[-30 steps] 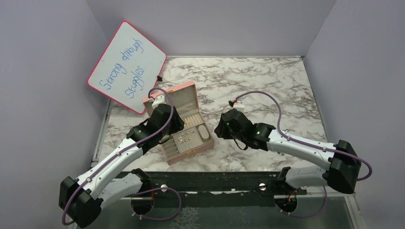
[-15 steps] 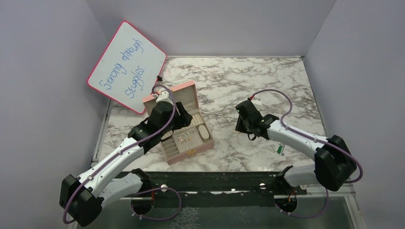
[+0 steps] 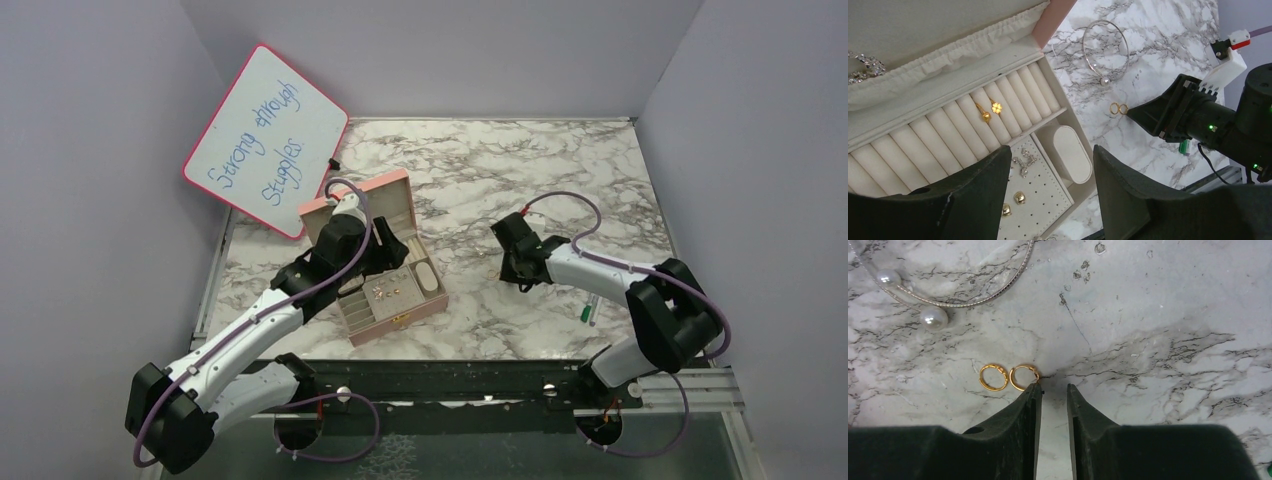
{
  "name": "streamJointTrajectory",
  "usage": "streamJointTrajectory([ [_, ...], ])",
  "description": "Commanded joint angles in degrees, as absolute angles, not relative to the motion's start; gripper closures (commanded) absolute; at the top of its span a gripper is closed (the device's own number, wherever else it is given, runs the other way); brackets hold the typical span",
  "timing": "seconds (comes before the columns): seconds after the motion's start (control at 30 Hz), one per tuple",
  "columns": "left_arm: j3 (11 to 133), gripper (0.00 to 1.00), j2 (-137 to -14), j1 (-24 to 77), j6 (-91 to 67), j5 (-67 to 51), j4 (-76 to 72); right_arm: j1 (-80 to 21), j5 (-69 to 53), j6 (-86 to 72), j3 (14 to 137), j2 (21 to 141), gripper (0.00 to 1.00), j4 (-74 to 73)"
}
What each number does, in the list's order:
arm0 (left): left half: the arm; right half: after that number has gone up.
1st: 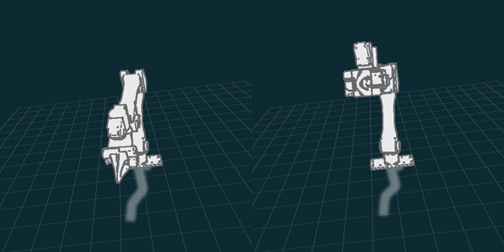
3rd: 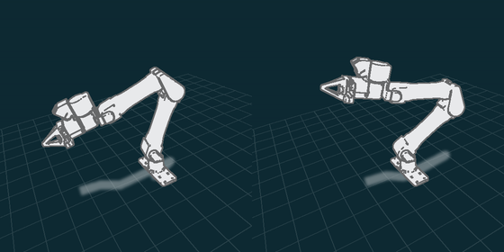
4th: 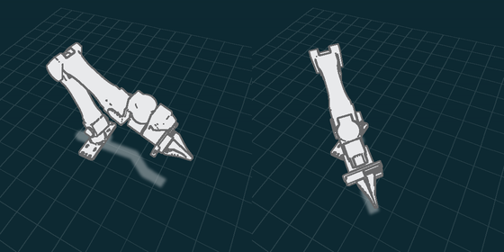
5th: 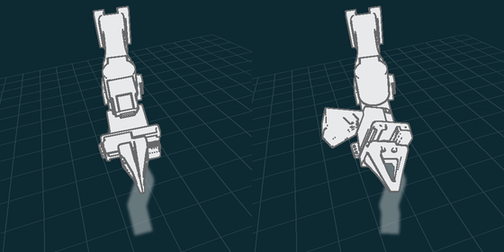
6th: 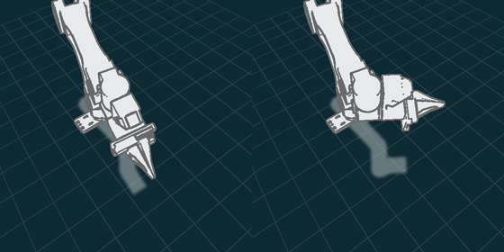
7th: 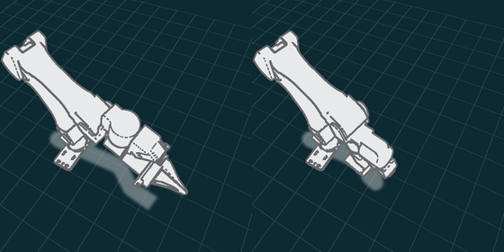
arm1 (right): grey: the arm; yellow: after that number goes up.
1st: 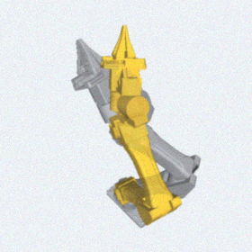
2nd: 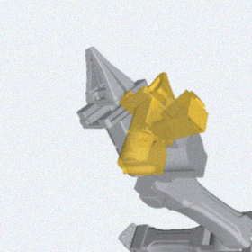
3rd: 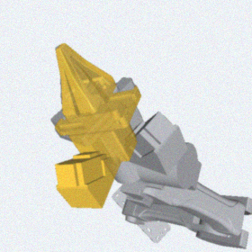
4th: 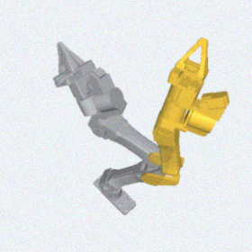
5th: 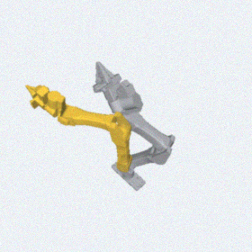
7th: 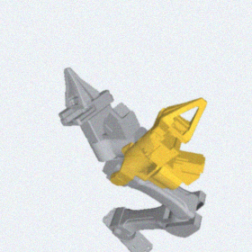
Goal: Organize the mixed jewelry
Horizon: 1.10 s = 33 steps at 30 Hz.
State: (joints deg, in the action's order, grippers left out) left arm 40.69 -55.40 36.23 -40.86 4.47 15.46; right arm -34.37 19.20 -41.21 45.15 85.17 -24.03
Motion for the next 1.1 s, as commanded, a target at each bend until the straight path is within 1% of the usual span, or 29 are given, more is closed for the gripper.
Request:
streamJointTrajectory([
  [0.0, 39.56, 0.37, -54.02, 36.3, -40.51, 2.82, 13.75, -33.74, 19.65, -40.18, 45.7, 87.61, 0.71, -21.05],
  [0.2, 38.96, 0.37, -54.03, 36.25, -40.29, 2.98, 13.8, -33.46, 18.66, -39.43, 45.7, 87.29, 0.74, -19.75],
  [0.43, 38.76, 0.37, -53.88, 36.23, -40.58, 3.42, 13.8, -33.41, 19.05, -38.72, 45.82, 84.79, 0.73, -19.52],
  [0.57, 38.76, 0.37, -53.76, 36.3, -40.78, 3.43, 13.8, -33.24, 20.09, -38.12, 46.76, 86.57, 0.72, -19.35],
  [1.07, 38.5, 0.37, -53.84, 36.26, -41.22, 3.43, 13.75, -32.4, 18.59, -35.6, 47.24, 91.17, 0.72, -15.51],
])
